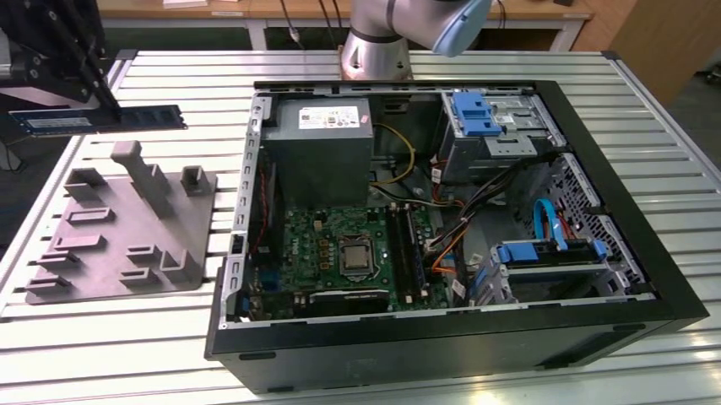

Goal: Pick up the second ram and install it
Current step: 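Pick up the second ram and move it above second insertion slot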

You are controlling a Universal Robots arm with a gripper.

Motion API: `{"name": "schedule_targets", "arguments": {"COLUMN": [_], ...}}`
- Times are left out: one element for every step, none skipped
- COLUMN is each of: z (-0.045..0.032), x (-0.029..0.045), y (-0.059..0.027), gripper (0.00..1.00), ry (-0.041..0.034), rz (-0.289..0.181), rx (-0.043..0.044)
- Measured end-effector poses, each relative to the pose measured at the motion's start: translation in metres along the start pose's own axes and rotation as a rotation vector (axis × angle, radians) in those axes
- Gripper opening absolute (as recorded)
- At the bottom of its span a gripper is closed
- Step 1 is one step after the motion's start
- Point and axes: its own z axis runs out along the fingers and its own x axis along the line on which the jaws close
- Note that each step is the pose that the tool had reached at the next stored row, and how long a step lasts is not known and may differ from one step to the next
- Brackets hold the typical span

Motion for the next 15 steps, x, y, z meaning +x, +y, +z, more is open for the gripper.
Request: {"name": "schedule_targets", "arguments": {"z": [0.0,0.0001,0.0002,0.0003,0.0003,0.0004,0.0005,0.0005,0.0006,0.0007,0.0008,0.0008,0.0009,0.001,0.001], "x": [0.0,0.0001,0.0002,0.0002,0.0002,0.0003,0.0004,0.0004,0.0005,0.0006,0.0006,0.0007,0.0008,0.0008,0.0009], "y": [-0.0011,-0.0026,-0.0039,-0.0049,-0.0062,-0.0075,-0.0088,-0.011,-0.0126,-0.0143,-0.0157,-0.0169,-0.0184,-0.0201,-0.0216], "gripper": [0.14,0.14,0.14,0.14,0.14,0.14,0.14,0.14,0.14,0.14,0.14,0.14,0.14,0.14,0.14], "ry": [0.0001,0.0,0.0,0.0,0.0,0.0001,0.0,0.0001,0.0001,0.0,0.0,0.0,0.0,0.0,0.0001], "rz": [0.0,0.0,0.0,0.0,0.0,0.0,0.0,0.0,0.0,0.0,0.0,0.0,0.0,0.0,0.0], "rx": [-0.0001,-0.0001,0.0,-0.0001,-0.0001,-0.0002,-0.0001,-0.0002,-0.0003,-0.0003,-0.0003,-0.0003,-0.0003,-0.0003,-0.0004]}}
